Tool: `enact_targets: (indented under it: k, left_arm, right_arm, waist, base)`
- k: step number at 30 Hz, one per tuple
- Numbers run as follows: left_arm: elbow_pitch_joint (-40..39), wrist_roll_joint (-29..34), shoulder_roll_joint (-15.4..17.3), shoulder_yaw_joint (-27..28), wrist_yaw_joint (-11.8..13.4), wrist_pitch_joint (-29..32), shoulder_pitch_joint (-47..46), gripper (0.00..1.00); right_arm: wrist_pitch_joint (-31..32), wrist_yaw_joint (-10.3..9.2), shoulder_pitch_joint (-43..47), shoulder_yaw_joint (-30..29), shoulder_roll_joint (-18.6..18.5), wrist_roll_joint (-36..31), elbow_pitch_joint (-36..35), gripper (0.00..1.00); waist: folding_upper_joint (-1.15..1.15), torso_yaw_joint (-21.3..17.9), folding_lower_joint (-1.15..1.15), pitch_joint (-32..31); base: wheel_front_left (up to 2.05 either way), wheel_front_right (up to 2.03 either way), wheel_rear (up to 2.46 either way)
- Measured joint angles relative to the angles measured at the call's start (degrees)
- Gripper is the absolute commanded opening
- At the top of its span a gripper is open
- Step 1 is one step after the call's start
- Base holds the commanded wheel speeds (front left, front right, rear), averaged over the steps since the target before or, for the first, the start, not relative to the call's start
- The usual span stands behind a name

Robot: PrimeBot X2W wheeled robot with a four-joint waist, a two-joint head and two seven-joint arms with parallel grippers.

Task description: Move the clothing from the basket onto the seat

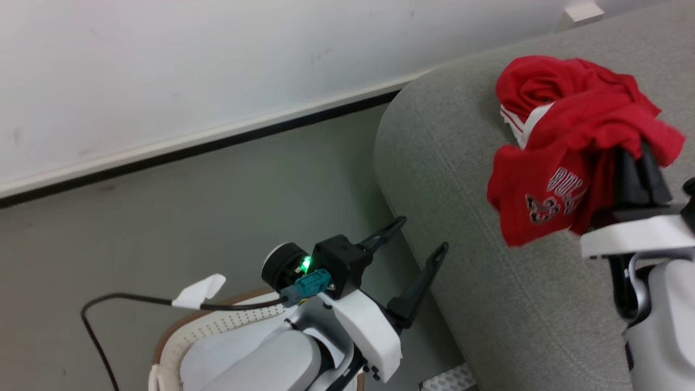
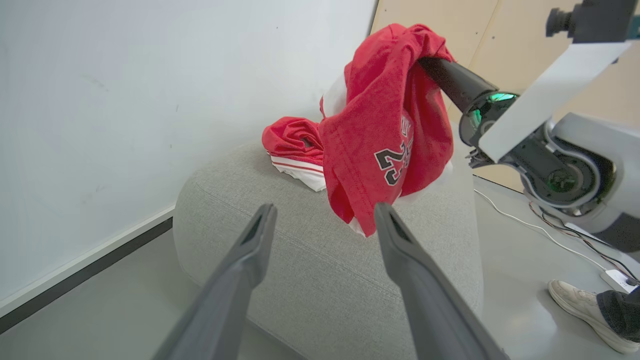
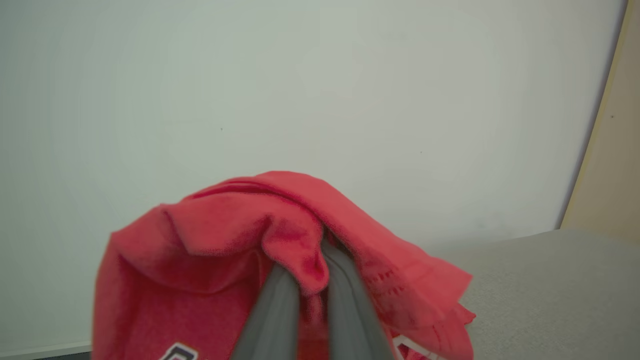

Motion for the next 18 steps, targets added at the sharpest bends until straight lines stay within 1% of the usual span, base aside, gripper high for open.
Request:
enact_targets:
  k: [5,7,11,15,18]
  left_arm:
    - [-1.15,1.43,-0.11,-0.43,-0.80,1.59,-4.46,1.00]
    - [-1.68,1.93,-0.44,-0.64,-1.04,1.72,-5.99,1.00]
    - [-2.40,3.21,-0.91,-0.63,-1.20,1.92,-8.31,1.00]
    - [-3.61,4.11,-0.76,0.00,-0.74,2.14,-10.50,1.00]
    - [-4.33,4.69,-0.25,0.70,-0.19,2.03,-11.28,1.00]
  right_arm:
    - [0.00,0.00,-8.88,-8.09,0.01,-3.87,3.01,0.00]
    - [0.00,0.00,-12.66,-11.49,-0.52,-5.45,4.58,0.00]
    - [0.00,0.00,-20.30,-19.89,-3.82,-7.12,7.62,0.00]
    - [-0.01,0.00,-26.70,-28.11,-9.32,-9.81,12.22,0.00]
    - [0.00,0.00,-29.52,-33.77,-12.04,-11.70,15.90,0.00]
  waist:
    - [0.00,1.55,0.00,5.48]
    - [0.00,2.34,0.01,7.81]
    - [0.00,4.15,0.00,12.33]
    - [0.00,6.21,0.00,16.76]
    - [0.00,7.84,0.01,19.83]
  base:
    - [0.00,0.00,0.00]
    - [0.00,0.00,0.00]
    - [0.00,0.00,0.00]
    - [0.00,0.00,0.00]
    - [0.00,0.00,0.00]
